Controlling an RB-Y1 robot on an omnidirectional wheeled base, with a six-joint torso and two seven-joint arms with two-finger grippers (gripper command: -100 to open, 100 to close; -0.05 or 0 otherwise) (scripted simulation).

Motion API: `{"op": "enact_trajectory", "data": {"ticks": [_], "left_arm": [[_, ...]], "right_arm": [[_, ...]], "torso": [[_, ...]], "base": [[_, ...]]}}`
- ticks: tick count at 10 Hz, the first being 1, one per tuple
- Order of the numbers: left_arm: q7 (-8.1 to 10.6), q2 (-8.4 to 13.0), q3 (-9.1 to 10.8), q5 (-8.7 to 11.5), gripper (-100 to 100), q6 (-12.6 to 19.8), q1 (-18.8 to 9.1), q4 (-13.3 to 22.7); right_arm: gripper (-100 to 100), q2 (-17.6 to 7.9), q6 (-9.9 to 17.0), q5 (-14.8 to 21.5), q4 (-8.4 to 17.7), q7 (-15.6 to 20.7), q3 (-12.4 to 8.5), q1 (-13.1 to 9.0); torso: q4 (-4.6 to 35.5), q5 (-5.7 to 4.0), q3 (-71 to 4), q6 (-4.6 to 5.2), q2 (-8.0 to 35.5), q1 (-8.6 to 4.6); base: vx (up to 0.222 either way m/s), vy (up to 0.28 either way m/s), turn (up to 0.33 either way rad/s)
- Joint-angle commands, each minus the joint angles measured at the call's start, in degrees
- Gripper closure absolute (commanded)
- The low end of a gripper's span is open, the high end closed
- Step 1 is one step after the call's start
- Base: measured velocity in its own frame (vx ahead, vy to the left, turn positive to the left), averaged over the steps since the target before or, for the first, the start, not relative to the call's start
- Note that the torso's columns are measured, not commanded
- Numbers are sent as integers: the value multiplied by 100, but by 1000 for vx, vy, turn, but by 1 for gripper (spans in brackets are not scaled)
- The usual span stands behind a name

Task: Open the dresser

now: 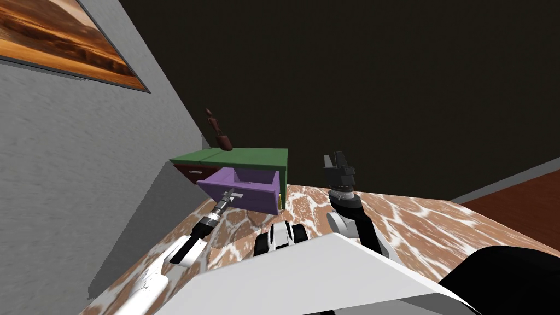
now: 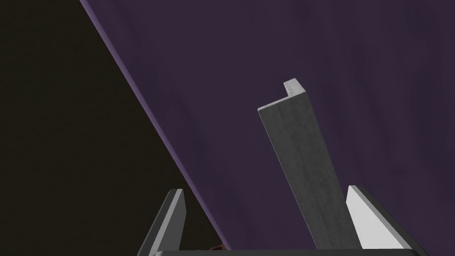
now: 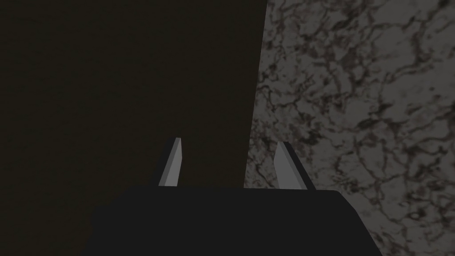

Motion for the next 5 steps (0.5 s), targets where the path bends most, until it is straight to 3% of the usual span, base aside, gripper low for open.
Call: {"op": "enact_trajectory", "data": {"ticks": [1,5], "left_arm": [[25,13,0,3,0,34,7,9],[28,4,-27,-5,0,87,58,68]], "right_arm": [[0,0,0,0,0,0,0,0],[0,0,0,0,0,0,0,-1]], "torso": [[-13,14,6,1,6,9],[-46,30,-27,1,-50,24]], "base": [[11,1,5],[0,0,0]]}}
